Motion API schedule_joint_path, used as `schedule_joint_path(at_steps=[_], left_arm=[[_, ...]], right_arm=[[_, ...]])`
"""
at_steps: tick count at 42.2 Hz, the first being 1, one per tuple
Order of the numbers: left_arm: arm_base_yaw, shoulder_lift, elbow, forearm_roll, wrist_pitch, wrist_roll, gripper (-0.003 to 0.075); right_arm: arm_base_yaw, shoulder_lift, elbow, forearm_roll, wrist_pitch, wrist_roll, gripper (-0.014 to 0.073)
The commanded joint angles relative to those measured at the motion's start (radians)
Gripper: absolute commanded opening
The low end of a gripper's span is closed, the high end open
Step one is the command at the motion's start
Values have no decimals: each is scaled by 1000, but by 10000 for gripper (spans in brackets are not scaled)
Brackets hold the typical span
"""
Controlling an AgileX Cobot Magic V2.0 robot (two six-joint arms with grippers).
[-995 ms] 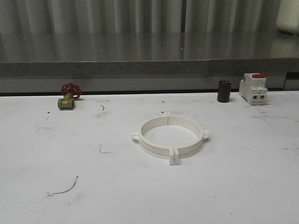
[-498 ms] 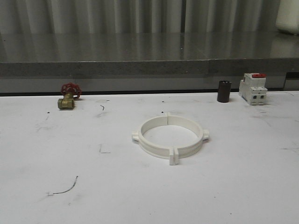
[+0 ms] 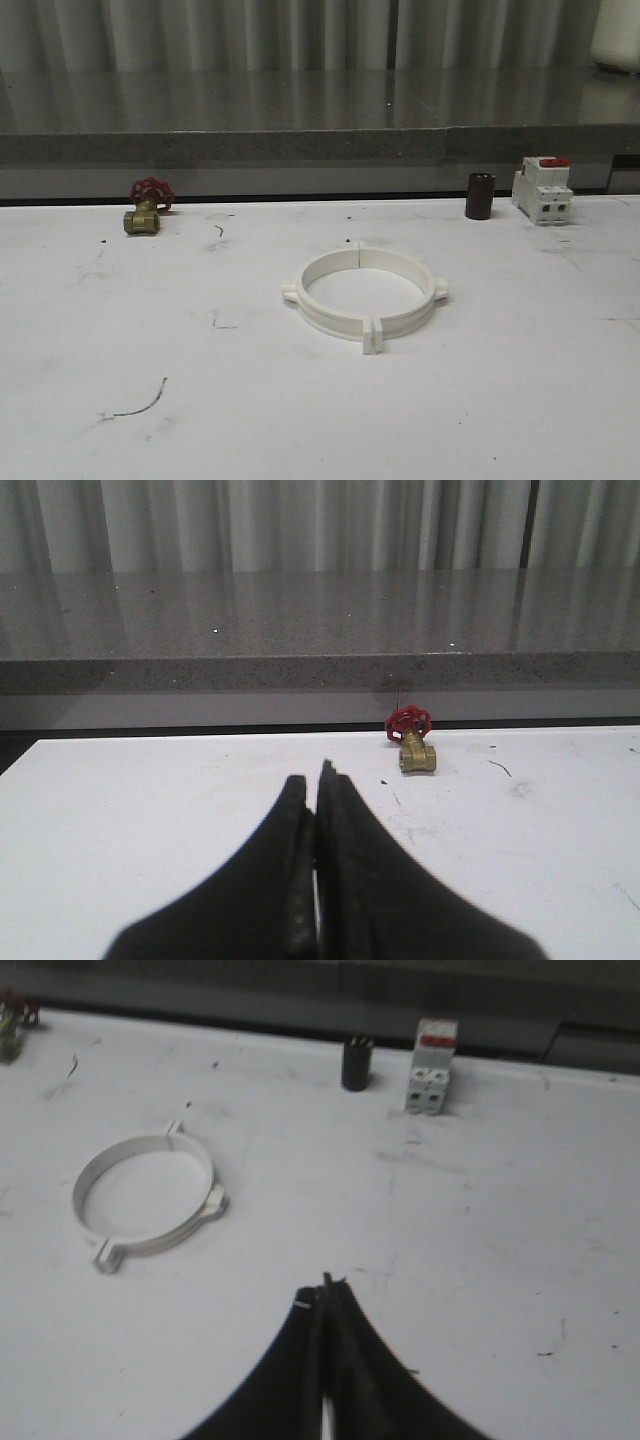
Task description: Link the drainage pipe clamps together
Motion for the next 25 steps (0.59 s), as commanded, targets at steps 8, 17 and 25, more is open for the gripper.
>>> schedule_joint_path(at_steps=[8,17,25], left_arm=[[0,-10,23,0,-89,-13,-20],[0,-10,23,0,-89,-13,-20],[0,-8,23,0,-89,-13,-20]], right_arm=[[-166,-269,266,-9,-356,-14,-67],[-189,-463,512,-9,-552,-14,-67],[-185,-485,582,5,-633,-14,-67]])
